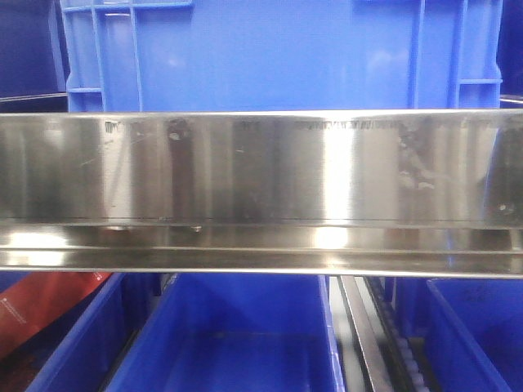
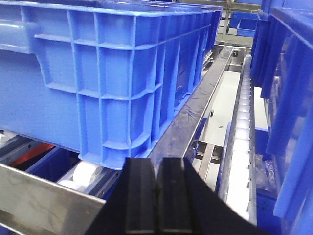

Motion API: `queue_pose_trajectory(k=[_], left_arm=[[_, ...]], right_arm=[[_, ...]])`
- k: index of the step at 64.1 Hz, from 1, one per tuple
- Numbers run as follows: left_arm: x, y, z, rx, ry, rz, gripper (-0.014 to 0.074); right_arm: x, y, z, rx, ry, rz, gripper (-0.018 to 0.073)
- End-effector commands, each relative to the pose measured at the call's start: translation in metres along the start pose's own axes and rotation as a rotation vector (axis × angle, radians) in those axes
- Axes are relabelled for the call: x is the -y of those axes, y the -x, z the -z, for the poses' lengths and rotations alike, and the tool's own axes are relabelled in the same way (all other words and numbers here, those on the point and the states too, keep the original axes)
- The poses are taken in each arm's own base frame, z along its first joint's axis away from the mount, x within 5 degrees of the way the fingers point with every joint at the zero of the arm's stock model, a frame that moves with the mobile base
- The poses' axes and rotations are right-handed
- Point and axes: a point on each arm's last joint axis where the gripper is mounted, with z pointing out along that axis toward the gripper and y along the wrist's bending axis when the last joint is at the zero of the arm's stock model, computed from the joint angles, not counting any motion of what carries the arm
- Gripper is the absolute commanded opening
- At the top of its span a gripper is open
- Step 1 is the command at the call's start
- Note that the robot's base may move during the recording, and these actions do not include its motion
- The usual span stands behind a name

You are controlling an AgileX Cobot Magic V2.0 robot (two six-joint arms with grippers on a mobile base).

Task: Place valve from conveyor to right shelf box

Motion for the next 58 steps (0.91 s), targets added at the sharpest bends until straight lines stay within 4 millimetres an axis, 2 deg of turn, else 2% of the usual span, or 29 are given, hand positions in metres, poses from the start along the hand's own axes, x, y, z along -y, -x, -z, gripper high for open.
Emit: queue_pose_trajectory(k=[1, 9, 12, 15, 58], left_arm=[[0.0, -0.022, -0.002, 0.002, 0.023, 0.003, -0.0111], [0.0, -0.049, -0.008, -0.002, 0.027, 0.003, -0.0111], [0.0, -0.044, -0.008, 0.049, 0.03, 0.003, -0.0111], [0.0, -0.049, -0.008, -0.002, 0.027, 0.003, -0.0111], [0.0, -0.045, -0.008, 0.043, 0.03, 0.003, -0.0111]], right_arm=[[0.001, 0.001, 0.0, 0.028, -0.014, 0.007, -0.0155], [0.001, 0.001, 0.0, 0.028, -0.014, 0.007, -0.0155], [0.001, 0.002, 0.0, 0.03, -0.014, 0.007, -0.0155], [0.001, 0.002, 0.0, 0.03, -0.014, 0.007, -0.0155], [0.001, 0.002, 0.0, 0.03, -0.012, 0.008, -0.0155]])
